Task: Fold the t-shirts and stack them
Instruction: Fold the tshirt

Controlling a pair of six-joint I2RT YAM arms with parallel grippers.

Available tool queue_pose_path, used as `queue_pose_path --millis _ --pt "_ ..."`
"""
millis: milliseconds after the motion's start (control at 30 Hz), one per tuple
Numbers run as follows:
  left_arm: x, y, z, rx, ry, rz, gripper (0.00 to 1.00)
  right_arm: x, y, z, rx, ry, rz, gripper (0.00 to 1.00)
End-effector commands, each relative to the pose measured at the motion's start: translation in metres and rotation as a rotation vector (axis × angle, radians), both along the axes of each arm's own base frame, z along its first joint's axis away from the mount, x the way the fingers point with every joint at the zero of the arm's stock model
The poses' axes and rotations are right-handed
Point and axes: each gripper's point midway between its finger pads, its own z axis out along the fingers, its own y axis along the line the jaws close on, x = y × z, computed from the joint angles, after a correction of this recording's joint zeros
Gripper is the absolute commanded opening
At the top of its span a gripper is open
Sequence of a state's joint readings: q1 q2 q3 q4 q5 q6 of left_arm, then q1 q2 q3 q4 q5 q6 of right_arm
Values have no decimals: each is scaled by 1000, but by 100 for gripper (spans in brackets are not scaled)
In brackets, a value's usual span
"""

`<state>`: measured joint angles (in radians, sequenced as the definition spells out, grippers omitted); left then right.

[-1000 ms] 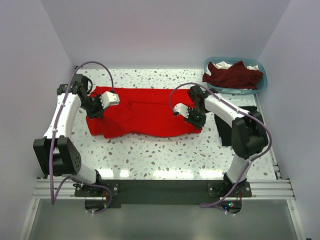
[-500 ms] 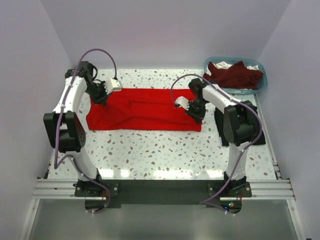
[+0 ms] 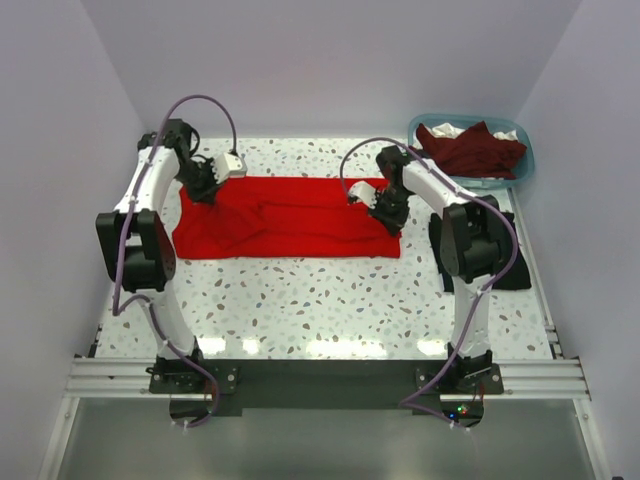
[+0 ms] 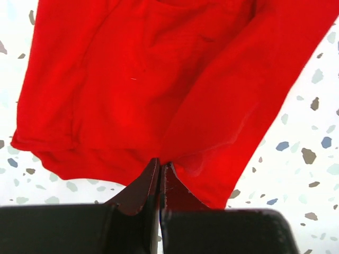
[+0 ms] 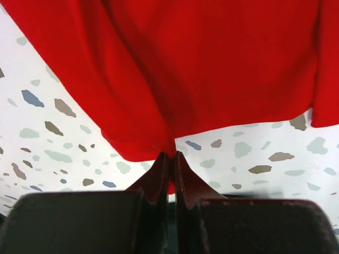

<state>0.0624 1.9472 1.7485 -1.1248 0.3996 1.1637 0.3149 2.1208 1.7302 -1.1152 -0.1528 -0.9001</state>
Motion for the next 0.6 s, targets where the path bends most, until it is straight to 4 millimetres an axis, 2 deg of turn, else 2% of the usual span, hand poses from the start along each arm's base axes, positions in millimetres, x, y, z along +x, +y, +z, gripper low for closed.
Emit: queue_pose_path --millis 0,567 --pt "21 -1 14 7 -68 -1 0 6 3 8 13 -2 17 0" --pt "42 1 2 31 -63 -13 0 21 4 3 0 -17 15 0"
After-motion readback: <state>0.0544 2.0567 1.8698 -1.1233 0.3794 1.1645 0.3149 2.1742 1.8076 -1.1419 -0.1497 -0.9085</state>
